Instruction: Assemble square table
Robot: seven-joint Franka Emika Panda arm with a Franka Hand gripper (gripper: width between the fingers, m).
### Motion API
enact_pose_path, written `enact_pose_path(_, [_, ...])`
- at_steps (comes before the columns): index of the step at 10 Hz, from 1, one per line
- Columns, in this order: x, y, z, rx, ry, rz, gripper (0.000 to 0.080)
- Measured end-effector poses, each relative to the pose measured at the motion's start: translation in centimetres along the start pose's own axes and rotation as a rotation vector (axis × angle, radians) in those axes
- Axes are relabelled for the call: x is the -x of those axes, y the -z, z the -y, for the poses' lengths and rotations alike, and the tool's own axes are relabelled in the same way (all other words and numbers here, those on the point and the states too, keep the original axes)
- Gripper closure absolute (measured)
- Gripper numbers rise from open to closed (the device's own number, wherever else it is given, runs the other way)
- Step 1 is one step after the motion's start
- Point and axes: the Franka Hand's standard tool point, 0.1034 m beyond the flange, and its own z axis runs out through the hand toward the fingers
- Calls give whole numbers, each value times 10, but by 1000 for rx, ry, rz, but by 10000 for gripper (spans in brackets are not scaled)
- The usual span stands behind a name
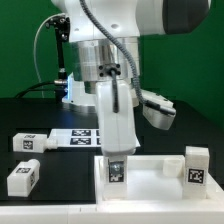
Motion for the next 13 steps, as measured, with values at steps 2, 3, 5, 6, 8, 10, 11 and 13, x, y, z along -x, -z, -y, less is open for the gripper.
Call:
enact_pose_path(2, [4, -2, -3, 6, 155, -5, 300])
enact_pose_path(3, [6, -1, -3, 4, 322, -14, 199])
enact_pose_path(5, [8, 0, -3, -4, 687, -21, 160])
enact_pose_path(6, [9, 0, -3, -2, 749, -24, 153])
enact_pose_path(8, [7, -1, -3, 2, 884, -26, 151])
enact_pose_path(10, [0, 2, -1, 14, 1166, -39, 151])
enact_pose_path(11, [-10, 3, 1, 18, 1406, -35, 151])
enact_pose_path(13, [-11, 2, 0, 18, 1439, -30, 160])
